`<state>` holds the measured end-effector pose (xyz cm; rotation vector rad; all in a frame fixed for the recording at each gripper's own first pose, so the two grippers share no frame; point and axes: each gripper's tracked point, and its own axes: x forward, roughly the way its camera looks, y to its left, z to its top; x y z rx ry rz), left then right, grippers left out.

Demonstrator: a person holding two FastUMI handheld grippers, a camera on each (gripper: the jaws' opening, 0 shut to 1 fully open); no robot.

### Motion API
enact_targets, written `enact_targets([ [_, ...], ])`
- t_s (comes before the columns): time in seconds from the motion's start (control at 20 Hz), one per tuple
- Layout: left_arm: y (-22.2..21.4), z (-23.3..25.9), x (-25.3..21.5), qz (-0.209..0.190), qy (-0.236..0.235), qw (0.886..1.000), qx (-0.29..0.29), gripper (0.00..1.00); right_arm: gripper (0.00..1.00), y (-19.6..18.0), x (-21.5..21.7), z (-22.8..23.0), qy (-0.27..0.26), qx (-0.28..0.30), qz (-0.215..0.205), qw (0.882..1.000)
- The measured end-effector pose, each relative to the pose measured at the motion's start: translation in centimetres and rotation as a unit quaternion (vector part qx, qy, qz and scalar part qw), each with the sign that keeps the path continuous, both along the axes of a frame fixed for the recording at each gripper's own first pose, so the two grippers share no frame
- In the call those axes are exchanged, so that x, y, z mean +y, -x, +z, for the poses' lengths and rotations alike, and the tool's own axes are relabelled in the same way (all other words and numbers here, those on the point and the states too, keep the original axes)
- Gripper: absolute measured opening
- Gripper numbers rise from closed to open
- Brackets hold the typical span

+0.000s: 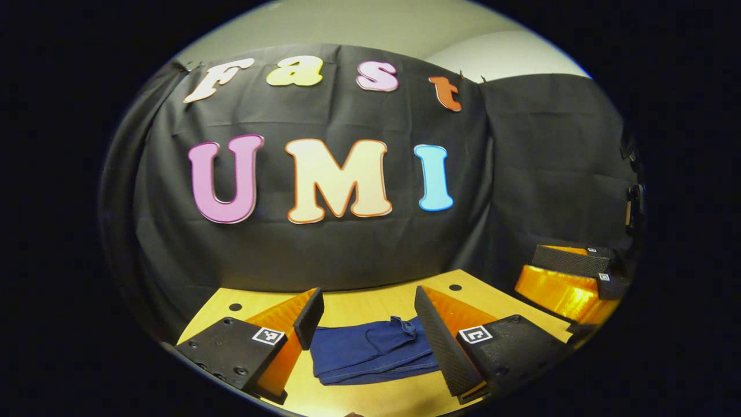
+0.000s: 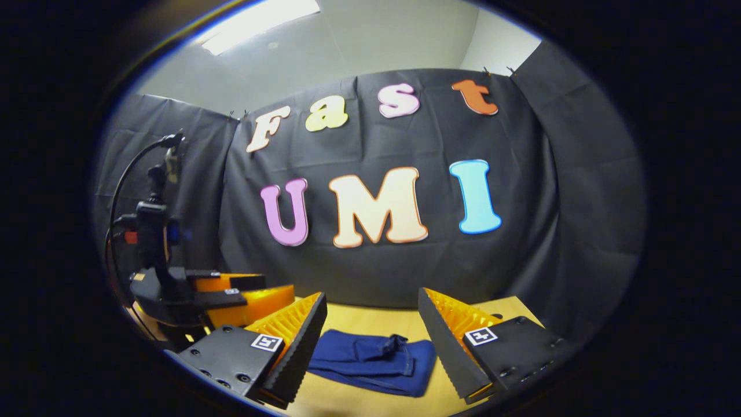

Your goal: Grasp the waist and the cuffs of the jeans and fold them to make the two legs overlap; first hold the waist and fold one-third of the jeans toward the cuffs, then hold the cuffs and fold the remaining one-third in the same direction to finish folding.

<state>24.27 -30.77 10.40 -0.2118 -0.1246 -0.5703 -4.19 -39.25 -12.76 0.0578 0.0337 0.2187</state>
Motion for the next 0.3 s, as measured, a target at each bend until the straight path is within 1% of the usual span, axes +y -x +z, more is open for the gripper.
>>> enact_targets([
  [0.1,0.1,0.2,2.8,0.016,0.018,1.0,-0.006,0.93,0.98,0.0,1.6,1.6,-0.002,-0.024,-0.006,1.0],
  [0.2,-0.1,0.0,5.3,0.035,0.022,0.999,-0.013,0.94,0.98,0.3,2.9,2.2,-0.001,-0.033,-0.011,0.999],
  [0.25,-0.3,0.0,6.1,0.037,0.021,0.999,-0.014,0.94,0.94,0.5,3.5,2.4,-0.001,-0.035,-0.012,0.999],
  [0.3,-0.3,0.0,6.8,0.039,0.023,0.999,-0.017,0.94,0.98,0.5,4.0,2.4,0.0,-0.036,-0.014,0.999],
])
